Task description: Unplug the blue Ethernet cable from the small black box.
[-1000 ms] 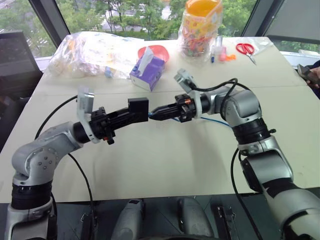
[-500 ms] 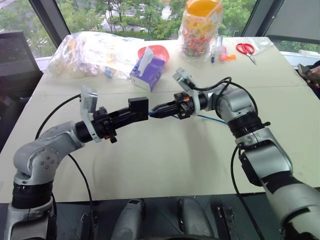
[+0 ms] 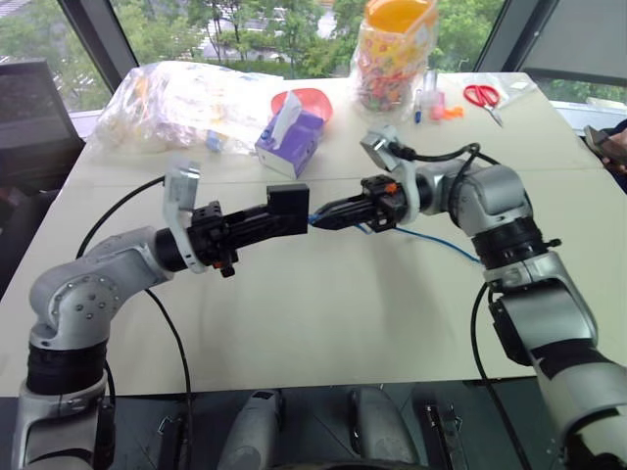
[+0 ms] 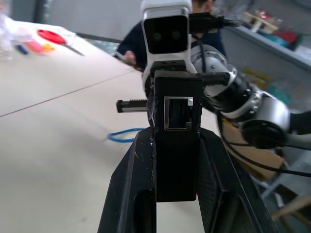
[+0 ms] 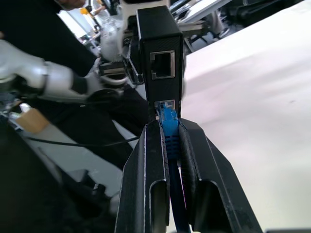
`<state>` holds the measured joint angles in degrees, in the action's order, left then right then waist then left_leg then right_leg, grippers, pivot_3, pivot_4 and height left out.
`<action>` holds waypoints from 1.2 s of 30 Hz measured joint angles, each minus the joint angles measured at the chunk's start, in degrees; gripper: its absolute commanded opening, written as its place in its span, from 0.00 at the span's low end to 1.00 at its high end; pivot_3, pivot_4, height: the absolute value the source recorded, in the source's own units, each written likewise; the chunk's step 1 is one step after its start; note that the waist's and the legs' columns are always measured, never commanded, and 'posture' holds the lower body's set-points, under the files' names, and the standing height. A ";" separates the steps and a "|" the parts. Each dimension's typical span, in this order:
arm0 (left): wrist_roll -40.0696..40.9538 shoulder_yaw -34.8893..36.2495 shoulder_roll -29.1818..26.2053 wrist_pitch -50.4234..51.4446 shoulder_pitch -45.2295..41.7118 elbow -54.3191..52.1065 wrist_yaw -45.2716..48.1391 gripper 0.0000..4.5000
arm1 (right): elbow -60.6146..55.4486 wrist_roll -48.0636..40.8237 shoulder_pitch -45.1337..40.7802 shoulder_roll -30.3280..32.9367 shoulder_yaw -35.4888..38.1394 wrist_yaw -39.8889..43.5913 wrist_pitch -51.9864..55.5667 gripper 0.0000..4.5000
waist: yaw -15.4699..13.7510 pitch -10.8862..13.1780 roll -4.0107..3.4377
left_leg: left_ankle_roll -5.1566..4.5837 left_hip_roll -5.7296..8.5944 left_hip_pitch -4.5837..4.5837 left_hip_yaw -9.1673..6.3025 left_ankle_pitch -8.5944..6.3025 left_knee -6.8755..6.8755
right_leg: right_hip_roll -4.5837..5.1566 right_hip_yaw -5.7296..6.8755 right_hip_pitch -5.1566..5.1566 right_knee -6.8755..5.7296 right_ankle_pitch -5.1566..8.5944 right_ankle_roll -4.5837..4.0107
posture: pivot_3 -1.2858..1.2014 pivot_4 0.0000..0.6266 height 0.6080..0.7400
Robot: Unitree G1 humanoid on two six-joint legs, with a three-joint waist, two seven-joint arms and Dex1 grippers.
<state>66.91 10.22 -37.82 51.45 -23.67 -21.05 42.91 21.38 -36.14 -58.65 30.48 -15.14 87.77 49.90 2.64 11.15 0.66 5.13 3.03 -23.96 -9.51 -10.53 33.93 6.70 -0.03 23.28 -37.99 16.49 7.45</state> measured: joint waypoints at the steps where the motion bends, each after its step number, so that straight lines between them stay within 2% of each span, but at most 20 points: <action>1: 0.46 0.00 -0.25 0.39 -0.18 -0.08 0.02 0.11 | -0.60 -0.31 0.16 0.22 0.10 -0.01 0.92 0.02 | 0.01 0.00 0.00 | 0.00 0.00 0.00 0.00 0.00 0.00 | 0.00 0.00 0.00 -0.02 0.00 0.00 | 0.52 0.24 0.90; 14: 7.07 0.02 -2.89 3.26 -0.79 -1.31 0.40 0.11 | -9.33 -5.21 2.95 2.73 1.52 -1.08 9.48 0.02 | -0.15 0.00 0.00 | -0.01 0.00 -0.06 -0.01 0.00 0.09 | 0.00 0.01 0.01 -0.02 0.00 0.00 | 0.52 0.24 0.90; 19: 7.54 0.01 -4.01 3.38 -0.78 -1.49 0.56 0.11 | -10.38 -5.89 3.46 2.79 1.52 -2.03 9.79 0.02 | -0.18 0.00 0.00 | -0.01 0.00 -0.06 0.00 0.00 0.09 | 0.00 0.01 0.01 -0.02 0.00 0.00 | 0.52 0.24 0.90; 22: 7.35 0.87 -4.49 2.94 -0.75 -1.21 1.73 0.11 | -10.58 -6.04 4.18 3.62 1.83 -2.89 10.10 0.26 | -0.21 -0.01 0.01 | -0.01 0.00 -0.07 0.00 0.00 0.09 | 0.00 0.02 0.01 -0.02 0.00 0.00 | 0.52 0.24 0.90; 25: 6.97 3.85 -5.86 1.43 -0.61 -1.05 3.85 0.11 | -8.12 -4.95 5.89 5.96 3.70 -5.09 11.08 0.59 | -0.42 0.00 0.02 | -0.01 0.02 -0.11 0.02 0.00 0.11 | 0.01 0.02 0.02 0.00 0.00 0.00 | 0.52 0.24 0.90; 36: 4.76 3.98 -4.58 -0.10 0.02 -1.07 5.47 0.11 | -12.86 -12.12 4.96 3.12 9.75 -9.51 21.35 0.59 | -0.22 0.00 0.01 | -0.02 0.00 -0.12 0.01 -0.01 0.11 | 0.00 0.02 0.06 -0.01 0.00 -0.01 | 0.52 0.24 0.90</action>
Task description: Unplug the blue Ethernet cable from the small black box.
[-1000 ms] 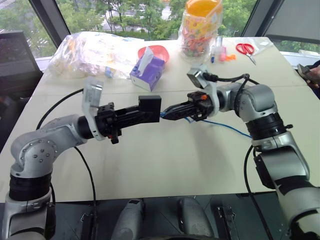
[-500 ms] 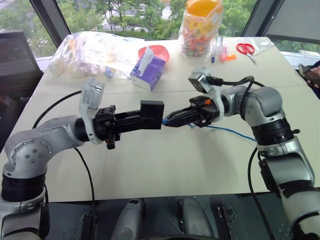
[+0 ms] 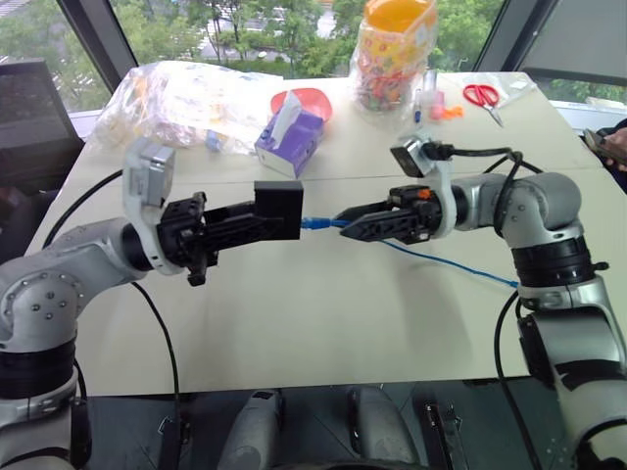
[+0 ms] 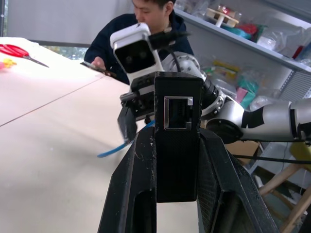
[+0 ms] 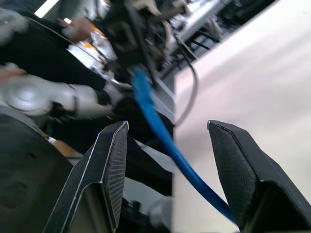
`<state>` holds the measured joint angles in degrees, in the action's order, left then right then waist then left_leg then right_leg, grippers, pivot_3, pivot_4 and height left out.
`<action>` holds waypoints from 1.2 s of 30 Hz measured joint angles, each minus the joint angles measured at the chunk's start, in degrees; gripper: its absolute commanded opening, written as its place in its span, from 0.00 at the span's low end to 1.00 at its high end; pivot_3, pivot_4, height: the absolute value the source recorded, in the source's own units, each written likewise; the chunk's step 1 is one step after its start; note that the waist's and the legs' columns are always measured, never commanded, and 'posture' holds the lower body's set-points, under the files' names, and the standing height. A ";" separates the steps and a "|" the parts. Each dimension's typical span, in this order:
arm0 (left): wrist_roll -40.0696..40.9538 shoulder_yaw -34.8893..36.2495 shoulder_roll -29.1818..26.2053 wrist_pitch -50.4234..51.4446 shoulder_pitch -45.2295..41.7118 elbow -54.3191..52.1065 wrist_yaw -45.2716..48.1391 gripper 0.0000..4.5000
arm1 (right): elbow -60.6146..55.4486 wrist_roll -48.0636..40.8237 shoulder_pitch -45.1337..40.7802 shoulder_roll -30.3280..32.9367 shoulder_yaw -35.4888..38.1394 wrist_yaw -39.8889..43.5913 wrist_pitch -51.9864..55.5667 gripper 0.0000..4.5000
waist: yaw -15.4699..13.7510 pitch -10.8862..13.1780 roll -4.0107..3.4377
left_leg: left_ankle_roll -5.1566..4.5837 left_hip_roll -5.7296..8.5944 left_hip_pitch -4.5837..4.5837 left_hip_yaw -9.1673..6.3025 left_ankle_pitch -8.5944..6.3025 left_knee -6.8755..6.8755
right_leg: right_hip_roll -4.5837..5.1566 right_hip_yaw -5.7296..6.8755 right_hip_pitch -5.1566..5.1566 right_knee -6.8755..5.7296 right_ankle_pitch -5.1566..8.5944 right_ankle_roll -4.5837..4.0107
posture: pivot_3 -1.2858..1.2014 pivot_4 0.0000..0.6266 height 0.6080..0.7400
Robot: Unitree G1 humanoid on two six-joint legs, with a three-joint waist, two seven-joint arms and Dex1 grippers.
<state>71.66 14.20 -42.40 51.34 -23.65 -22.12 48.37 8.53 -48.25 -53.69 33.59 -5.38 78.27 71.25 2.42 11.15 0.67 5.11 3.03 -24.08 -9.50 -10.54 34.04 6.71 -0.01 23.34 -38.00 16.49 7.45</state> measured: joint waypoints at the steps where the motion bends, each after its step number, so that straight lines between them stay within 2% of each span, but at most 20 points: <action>1: -0.11 0.00 0.14 -0.26 0.00 0.00 0.03 0.11 | -0.92 -0.88 -0.20 -0.18 0.60 -0.59 0.96 0.59 | -0.03 0.00 0.00 | 0.00 0.00 0.00 0.00 0.00 0.00 | 0.00 0.00 0.00 0.00 0.00 0.00 | 0.52 0.24 0.90; 8: -0.40 0.00 1.14 -0.72 0.00 0.02 -0.06 0.11 | -3.79 -4.69 -0.28 -2.79 2.91 -5.41 4.50 0.59 | 0.00 0.00 0.00 | 0.00 0.00 0.00 0.00 0.00 0.00 | 0.00 0.00 0.00 0.00 0.00 0.00 | 0.52 0.24 0.90; 18: -0.41 -0.02 2.66 -0.78 -0.22 0.00 -1.26 0.11 | -4.09 -5.49 -0.18 -5.57 3.46 -10.07 4.51 0.59 | 0.01 0.00 0.00 | -0.01 0.00 0.00 0.00 0.00 0.01 | 0.00 0.00 0.00 -0.01 0.00 0.00 | 0.52 0.24 0.90; 21: -0.41 -0.02 2.79 -0.78 -0.22 -0.01 -1.36 0.11 | -4.08 -5.58 -0.18 -5.57 3.46 -10.60 4.46 0.41 | 0.01 0.00 0.00 | -0.01 0.00 0.00 0.00 0.00 0.01 | 0.00 0.00 0.00 -0.01 0.00 0.00 | 0.52 0.24 0.90; 23: -0.39 -0.02 3.10 -0.77 -0.22 -0.06 -1.54 0.11 | -4.08 -5.59 -0.18 -5.59 3.46 -10.86 4.33 0.16 | 0.01 0.00 0.00 | -0.01 0.00 0.00 0.00 0.00 0.01 | 0.00 0.00 0.00 -0.01 0.00 0.00 | 0.52 0.24 0.90; 24: -0.26 -0.01 3.13 -0.79 -0.22 -0.17 -1.63 0.11 | -4.08 -5.55 -0.17 -5.59 3.46 -11.16 4.28 0.08 | 0.04 0.00 0.00 | -0.01 0.00 0.00 0.00 0.00 0.01 | 0.00 0.00 0.00 -0.01 0.00 0.00 | 0.52 0.24 0.90; 36: 0.18 0.11 3.11 -0.78 0.03 -0.52 -2.42 0.11 | -3.87 -5.51 -0.16 -5.65 3.42 -11.43 3.78 0.08 | 0.05 0.00 0.00 | -0.01 0.00 0.00 0.00 0.00 0.01 | 0.00 0.00 0.00 -0.02 0.00 0.00 | 0.52 0.24 0.90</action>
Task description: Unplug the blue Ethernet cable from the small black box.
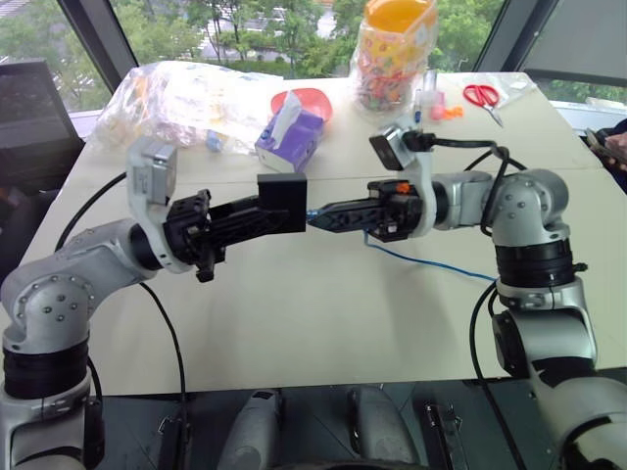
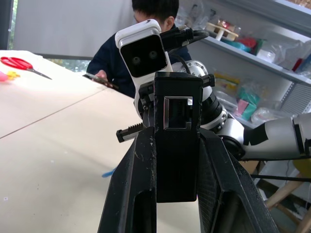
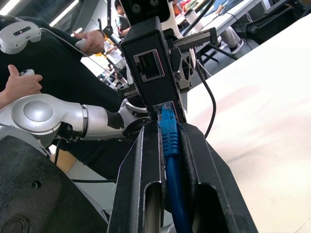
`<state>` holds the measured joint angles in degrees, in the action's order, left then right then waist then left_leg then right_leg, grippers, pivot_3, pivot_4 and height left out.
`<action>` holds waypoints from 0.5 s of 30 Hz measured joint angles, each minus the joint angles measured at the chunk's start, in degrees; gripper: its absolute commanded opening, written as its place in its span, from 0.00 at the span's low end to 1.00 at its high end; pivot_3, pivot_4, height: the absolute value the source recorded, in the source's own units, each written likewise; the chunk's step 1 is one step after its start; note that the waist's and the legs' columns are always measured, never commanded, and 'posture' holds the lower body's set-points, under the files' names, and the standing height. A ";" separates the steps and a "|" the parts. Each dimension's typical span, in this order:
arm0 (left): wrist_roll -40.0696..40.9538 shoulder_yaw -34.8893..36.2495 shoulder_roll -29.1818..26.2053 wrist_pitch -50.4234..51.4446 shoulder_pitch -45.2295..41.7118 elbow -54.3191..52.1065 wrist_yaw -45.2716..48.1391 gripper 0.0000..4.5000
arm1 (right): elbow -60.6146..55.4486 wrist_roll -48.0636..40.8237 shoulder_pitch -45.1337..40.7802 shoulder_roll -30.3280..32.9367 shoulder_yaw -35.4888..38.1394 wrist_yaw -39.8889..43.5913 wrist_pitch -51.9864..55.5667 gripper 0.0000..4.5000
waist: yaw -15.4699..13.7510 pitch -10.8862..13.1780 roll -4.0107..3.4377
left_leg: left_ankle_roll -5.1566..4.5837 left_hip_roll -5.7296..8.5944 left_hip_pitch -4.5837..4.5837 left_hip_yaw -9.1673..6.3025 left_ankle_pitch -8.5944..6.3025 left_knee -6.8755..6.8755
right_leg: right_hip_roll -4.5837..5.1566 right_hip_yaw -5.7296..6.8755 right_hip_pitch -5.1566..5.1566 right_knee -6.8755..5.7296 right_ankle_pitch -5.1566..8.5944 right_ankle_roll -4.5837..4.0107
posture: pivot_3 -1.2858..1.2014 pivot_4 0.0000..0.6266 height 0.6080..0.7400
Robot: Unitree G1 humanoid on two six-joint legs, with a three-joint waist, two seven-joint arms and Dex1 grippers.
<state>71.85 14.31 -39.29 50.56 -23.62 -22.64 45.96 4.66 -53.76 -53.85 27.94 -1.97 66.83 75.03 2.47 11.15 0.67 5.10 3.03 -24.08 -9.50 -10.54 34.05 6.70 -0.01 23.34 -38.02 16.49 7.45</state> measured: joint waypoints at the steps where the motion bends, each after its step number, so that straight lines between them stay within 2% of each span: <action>1: 0.06 0.04 0.00 -0.01 0.11 -0.02 -0.01 0.11 | 0.02 0.00 0.00 -0.04 -0.02 0.00 0.00 0.08 | 0.00 0.00 0.00 | 0.00 0.00 0.00 0.00 0.00 0.00 | 0.00 0.00 0.00 0.00 0.00 0.00 | 0.52 0.24 0.90; 2: 0.11 0.07 0.00 -0.05 0.28 -0.05 -0.01 0.11 | 0.06 0.00 0.00 -0.08 -0.07 0.00 0.00 0.08 | 0.00 0.00 0.00 | 0.00 0.00 0.00 0.00 0.00 0.00 | 0.00 0.00 0.00 0.00 0.00 0.00 | 0.52 0.24 0.90; 3: 0.14 0.08 -0.01 -0.06 0.37 -0.06 -0.02 0.11 | 0.15 0.00 0.00 -0.09 -0.13 0.02 0.00 0.04 | -0.01 0.00 0.00 | 0.00 0.00 0.00 0.00 0.00 0.00 | 0.00 0.00 0.00 0.00 0.00 0.00 | 0.52 0.24 0.90; 15: 0.62 0.08 -0.27 0.14 0.97 -0.10 -0.18 0.11 | 0.70 0.82 -0.01 0.26 -1.62 1.58 -1.42 0.04 | -0.01 0.00 0.00 | 0.00 0.00 0.00 0.00 0.00 0.00 | 0.00 0.00 0.00 0.00 0.00 0.00 | 0.52 0.24 0.90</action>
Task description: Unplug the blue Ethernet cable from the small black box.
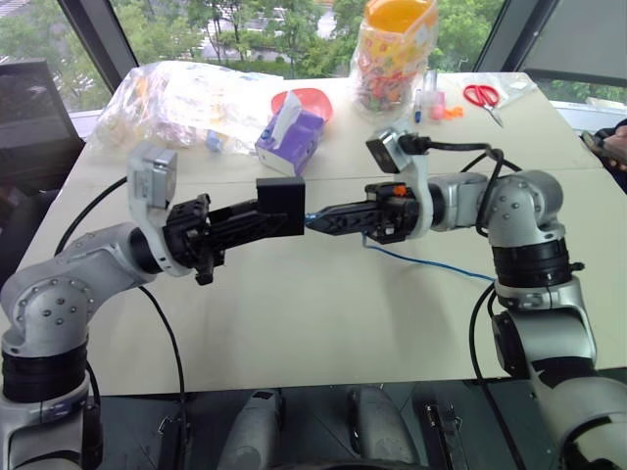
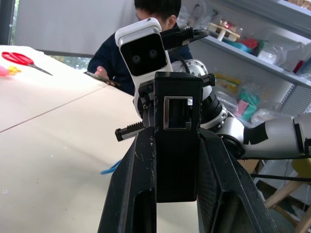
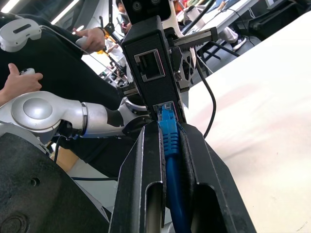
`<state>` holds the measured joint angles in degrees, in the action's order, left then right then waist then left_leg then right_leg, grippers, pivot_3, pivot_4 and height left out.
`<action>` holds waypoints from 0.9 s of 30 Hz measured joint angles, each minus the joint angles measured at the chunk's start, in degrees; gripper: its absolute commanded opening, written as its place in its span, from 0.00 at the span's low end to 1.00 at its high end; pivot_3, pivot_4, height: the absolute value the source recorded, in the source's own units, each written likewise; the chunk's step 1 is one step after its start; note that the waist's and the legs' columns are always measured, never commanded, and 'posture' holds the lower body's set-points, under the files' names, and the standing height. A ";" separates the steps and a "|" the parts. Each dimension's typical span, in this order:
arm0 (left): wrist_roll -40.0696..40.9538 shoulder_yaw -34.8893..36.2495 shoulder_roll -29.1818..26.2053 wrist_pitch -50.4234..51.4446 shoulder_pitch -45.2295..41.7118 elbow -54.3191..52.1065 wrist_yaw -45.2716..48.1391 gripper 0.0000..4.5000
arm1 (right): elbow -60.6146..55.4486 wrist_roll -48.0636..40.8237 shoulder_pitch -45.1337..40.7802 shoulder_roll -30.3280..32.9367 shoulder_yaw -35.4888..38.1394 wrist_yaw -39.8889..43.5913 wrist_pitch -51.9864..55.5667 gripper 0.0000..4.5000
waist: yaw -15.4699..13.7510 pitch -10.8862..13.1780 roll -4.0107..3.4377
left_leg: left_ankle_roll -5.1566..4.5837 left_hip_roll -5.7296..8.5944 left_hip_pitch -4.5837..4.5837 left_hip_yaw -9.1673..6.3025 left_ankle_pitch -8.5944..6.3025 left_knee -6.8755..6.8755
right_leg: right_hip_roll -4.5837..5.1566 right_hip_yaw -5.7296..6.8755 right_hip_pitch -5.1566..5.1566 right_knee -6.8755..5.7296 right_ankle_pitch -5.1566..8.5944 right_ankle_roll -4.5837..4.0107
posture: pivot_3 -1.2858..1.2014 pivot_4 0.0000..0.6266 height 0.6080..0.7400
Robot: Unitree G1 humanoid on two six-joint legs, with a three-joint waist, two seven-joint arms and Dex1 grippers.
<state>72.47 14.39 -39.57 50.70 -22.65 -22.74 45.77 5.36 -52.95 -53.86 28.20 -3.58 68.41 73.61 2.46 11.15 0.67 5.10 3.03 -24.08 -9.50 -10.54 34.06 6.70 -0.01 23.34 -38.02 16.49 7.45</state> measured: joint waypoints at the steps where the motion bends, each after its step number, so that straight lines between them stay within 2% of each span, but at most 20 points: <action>1: 0.10 0.00 -0.01 0.03 0.00 0.00 -0.07 0.11 | 0.00 0.14 0.00 0.10 -0.16 0.24 -0.34 0.04 | 0.00 0.00 0.00 | 0.00 0.00 0.00 0.00 0.00 0.00 | 0.00 0.00 0.00 0.00 0.00 0.00 | 0.52 0.24 0.90; 5: 0.56 0.00 -0.05 0.18 -0.01 0.02 -0.71 0.11 | 0.59 1.10 -0.01 0.68 -0.80 1.49 -1.88 0.04 | -0.01 0.00 0.00 | 0.00 0.00 0.00 0.00 0.00 0.00 | 0.00 0.00 0.00 0.00 0.00 0.00 | 0.52 0.24 0.90; 16: 2.97 2.86 -3.08 1.14 1.43 0.41 -1.54 0.11 | 16.94 14.35 -0.10 6.28 -3.57 7.13 -15.57 0.04 | 0.14 0.00 0.00 | -0.01 0.00 0.00 0.03 -0.01 0.02 | 0.00 -0.01 0.01 0.00 0.00 0.00 | 0.52 0.24 0.90; 20: -7.11 0.59 -2.98 -4.56 3.57 0.73 0.50 0.11 | 24.88 22.15 -0.56 4.51 -3.91 2.86 -26.83 0.04 | 0.03 -0.01 0.01 | 0.00 0.00 0.04 0.05 0.00 0.04 | 0.00 -0.01 -0.04 0.00 -0.01 -0.01 | 0.52 0.24 0.90; 26: -25.65 -7.45 5.25 -18.89 3.31 6.64 0.23 0.11 | 39.30 33.13 -1.13 -1.11 -3.17 -9.88 -44.68 0.04 | -0.16 -0.01 0.00 | 0.02 0.02 0.01 0.08 0.02 0.04 | 0.01 -0.04 -0.03 0.02 -0.03 -0.02 | 0.52 0.24 0.90; 27: -27.67 -8.27 6.86 -20.72 2.62 8.03 0.07 0.11 | 41.34 34.24 -1.39 -1.57 -2.67 -11.44 -46.52 0.11 | -0.20 -0.01 0.00 | 0.02 0.02 0.00 0.08 0.02 0.04 | 0.01 -0.04 -0.02 0.02 -0.03 -0.02 | 0.52 0.24 0.90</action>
<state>44.81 6.12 -32.71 29.98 -20.03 -14.71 45.84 46.70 -18.71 -55.25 26.62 -6.25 56.97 27.09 2.25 11.14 0.67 5.13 3.05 -24.08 -9.42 -10.52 34.09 6.71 -0.05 23.32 -37.99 16.46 7.43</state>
